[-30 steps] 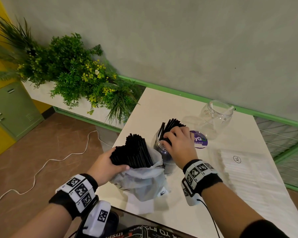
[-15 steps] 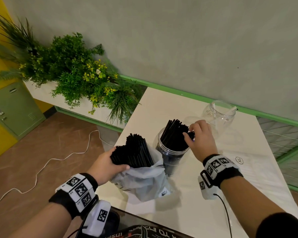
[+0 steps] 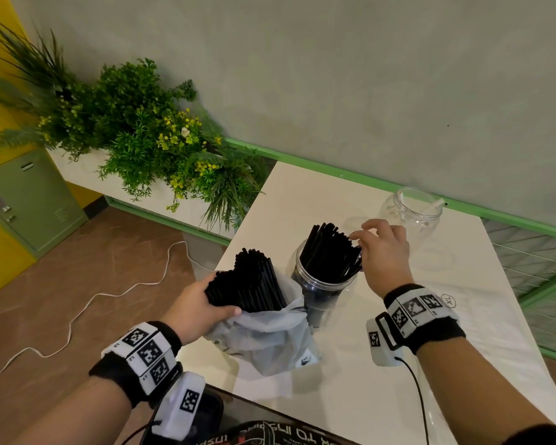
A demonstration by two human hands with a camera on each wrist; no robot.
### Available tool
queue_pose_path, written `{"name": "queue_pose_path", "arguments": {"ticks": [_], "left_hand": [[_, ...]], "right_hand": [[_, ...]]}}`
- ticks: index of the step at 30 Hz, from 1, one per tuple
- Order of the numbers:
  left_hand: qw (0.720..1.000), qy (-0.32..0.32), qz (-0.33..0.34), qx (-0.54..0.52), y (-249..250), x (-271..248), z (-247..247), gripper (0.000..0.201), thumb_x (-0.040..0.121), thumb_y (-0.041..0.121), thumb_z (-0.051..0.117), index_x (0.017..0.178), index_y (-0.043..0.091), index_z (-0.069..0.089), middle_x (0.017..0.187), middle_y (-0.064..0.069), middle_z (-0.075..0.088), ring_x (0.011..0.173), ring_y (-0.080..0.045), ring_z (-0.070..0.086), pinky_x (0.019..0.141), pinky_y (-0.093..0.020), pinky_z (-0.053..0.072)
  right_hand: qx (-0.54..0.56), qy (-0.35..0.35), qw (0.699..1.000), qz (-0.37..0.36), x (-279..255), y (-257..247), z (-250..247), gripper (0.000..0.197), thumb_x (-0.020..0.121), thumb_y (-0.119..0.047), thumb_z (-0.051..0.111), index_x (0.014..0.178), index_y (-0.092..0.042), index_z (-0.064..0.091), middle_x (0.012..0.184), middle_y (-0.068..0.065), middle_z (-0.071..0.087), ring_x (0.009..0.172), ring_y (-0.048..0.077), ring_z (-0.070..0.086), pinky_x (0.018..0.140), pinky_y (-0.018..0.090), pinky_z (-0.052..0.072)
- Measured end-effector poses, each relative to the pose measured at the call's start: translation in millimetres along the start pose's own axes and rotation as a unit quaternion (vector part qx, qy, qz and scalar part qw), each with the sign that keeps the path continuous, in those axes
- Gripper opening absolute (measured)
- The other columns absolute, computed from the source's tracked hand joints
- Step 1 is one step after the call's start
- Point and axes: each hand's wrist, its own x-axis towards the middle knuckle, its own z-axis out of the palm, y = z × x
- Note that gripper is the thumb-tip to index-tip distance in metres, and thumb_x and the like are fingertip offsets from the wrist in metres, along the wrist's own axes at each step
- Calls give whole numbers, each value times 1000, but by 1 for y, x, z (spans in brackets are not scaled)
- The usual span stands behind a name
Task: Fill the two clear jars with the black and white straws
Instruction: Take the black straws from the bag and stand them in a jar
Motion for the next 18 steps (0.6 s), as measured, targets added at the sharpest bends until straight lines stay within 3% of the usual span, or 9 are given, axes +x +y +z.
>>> {"name": "queue_pose_path", "arguments": {"ticks": [3, 5, 8, 10, 15, 18], "left_hand": [[1000, -1, -1, -2, 0, 0, -1, 45, 71, 16, 82, 101, 39, 58, 101, 7, 69, 97, -12, 64, 86, -34, 52], [1000, 0, 4, 1, 0, 0, -1, 46, 71, 15, 82, 99, 42, 56, 102, 7, 69, 97, -11, 63, 85, -32, 51], [1000, -2, 7, 7, 2, 2, 1, 47, 72, 16, 81, 99, 43, 55, 103, 7, 68, 98, -11, 63, 87, -33, 51], [1000, -1, 1, 7, 1, 3, 1, 47, 71, 18, 83, 100, 43, 56, 103, 6, 69, 99, -14, 64, 89, -37, 52], [1000, -5, -7, 3, -1, 4, 1, 49, 70, 20, 83, 110, 35, 59, 103, 5, 70, 99, -14, 64, 89, -37, 52], [1000, -6, -10, 1, -2, 5, 1, 50, 70, 19, 83, 113, 30, 59, 101, 4, 70, 97, -15, 65, 87, -36, 52]], "right_hand": [[3, 25, 998, -56, -4, -12, -12, 28, 81, 5, 64, 101, -13, 71, 105, 7, 62, 95, 34, 48, 78, 44, 46], [8, 11, 997, -76, -7, -22, -16, 20, 85, -9, 67, 103, -15, 70, 102, 6, 61, 92, 32, 49, 77, 46, 48], [-24, -102, 993, -52, -2, -34, -13, 28, 86, -33, 67, 113, -24, 67, 111, 1, 57, 103, 28, 46, 85, 43, 43], [-62, -168, 983, -44, 3, -38, -7, 33, 85, -38, 66, 115, -27, 64, 116, 0, 50, 107, 26, 43, 88, 40, 39], [74, -119, 989, -46, 5, -27, 2, 7, 81, 0, 65, 86, -5, 67, 95, 8, 53, 85, 25, 51, 78, 40, 48], [120, -58, 990, -47, -1, -18, -2, 16, 77, 11, 59, 81, -3, 65, 87, 6, 58, 78, 22, 51, 70, 33, 44]]}}
